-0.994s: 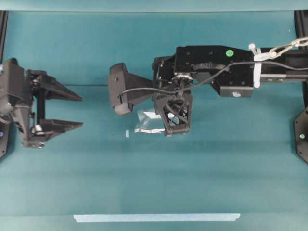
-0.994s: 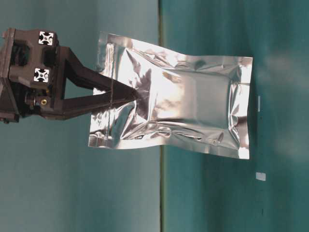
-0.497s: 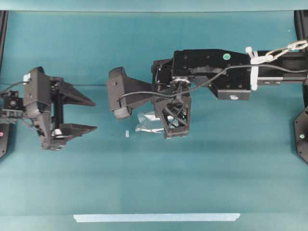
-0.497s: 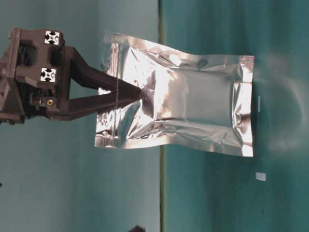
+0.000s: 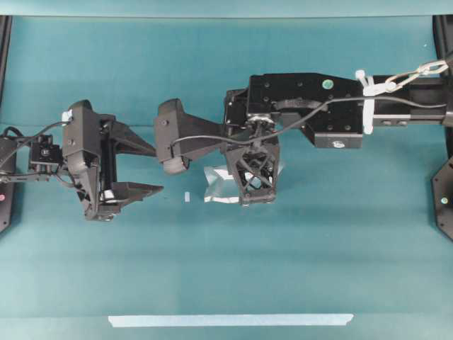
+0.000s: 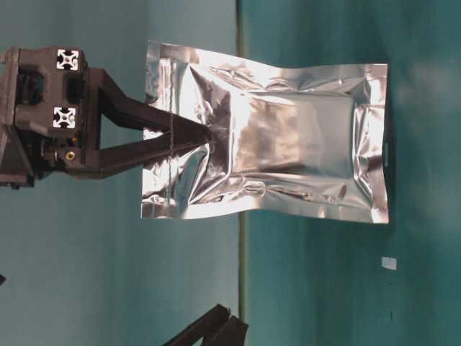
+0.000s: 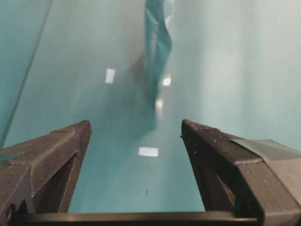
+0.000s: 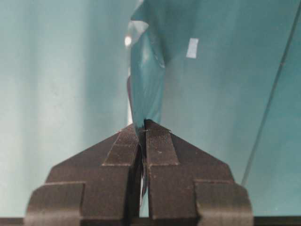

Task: Hand over the silver zip bag and make it stand upright.
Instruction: 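Move the open left gripper toward the hanging bag's lower edge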

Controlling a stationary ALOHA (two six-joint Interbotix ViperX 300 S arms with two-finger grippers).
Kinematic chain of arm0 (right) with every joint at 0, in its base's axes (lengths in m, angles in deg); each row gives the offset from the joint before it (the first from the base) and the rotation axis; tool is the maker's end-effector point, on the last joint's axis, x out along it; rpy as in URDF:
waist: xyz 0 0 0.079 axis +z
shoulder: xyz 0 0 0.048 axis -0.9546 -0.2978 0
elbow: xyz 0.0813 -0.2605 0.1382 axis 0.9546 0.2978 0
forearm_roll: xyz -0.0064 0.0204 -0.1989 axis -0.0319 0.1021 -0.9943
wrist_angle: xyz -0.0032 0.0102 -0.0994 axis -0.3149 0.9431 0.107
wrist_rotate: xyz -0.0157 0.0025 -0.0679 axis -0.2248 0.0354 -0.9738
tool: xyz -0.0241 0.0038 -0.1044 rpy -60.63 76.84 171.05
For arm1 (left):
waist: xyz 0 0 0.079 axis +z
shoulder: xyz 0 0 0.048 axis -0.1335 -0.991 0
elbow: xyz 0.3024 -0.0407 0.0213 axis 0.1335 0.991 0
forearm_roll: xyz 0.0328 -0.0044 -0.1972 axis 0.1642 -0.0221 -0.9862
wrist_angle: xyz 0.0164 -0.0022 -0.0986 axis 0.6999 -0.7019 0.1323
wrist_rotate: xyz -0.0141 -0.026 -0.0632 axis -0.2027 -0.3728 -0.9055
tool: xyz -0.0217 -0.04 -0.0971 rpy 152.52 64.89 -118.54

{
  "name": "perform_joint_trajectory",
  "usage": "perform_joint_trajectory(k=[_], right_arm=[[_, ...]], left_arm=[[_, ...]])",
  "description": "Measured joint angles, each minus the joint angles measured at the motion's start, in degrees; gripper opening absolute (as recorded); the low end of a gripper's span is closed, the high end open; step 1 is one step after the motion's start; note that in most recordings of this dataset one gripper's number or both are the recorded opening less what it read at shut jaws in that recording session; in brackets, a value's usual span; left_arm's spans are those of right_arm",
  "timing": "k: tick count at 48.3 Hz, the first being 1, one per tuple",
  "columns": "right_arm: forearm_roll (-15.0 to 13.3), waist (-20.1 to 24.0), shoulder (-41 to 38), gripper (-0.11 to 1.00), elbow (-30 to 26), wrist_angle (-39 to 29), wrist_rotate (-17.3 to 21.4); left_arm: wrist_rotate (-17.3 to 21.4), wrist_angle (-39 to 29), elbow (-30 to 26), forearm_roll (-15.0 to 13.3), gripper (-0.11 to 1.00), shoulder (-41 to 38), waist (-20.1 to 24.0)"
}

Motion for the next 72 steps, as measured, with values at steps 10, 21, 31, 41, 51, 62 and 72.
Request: perform_joint_trajectory(k=[10, 21, 31, 41, 51, 62, 72], right_arm=[[0.0, 0.0, -0.1, 0.01, 0.0, 1.0, 0.0], [0.0, 0.1, -0.6, 0.01, 0.0, 1.3, 0.2], [0.0, 0.1, -0.7, 0.01, 0.0, 1.8, 0.3], [0.0, 0.0, -0.7, 0.01, 0.0, 1.8, 0.3], [-0.1, -0.1, -0.6, 0.01, 0.0, 2.0, 0.4], [-0.2, -0.3, -0.7, 0.01, 0.0, 2.1, 1.1], [-0.1, -0.2, -0.7, 0.01, 0.0, 2.1, 1.1]], left_arm=[[0.0, 0.4, 0.0, 0.0, 0.89, -0.3, 0.1], [-0.1, 1.4, 0.0, 0.0, 0.89, -0.8, 0.1], [-0.2, 1.6, 0.0, 0.0, 0.89, -1.4, 0.1], [-1.1, 1.8, 0.2, 0.0, 0.89, -1.4, -0.5], [-2.0, 2.0, 0.5, -0.1, 0.89, -1.5, -2.8], [-3.3, 7.9, 0.1, 0.0, 0.89, -4.7, -3.8], [-6.9, 16.5, -0.2, -0.1, 0.89, -11.6, -3.7]])
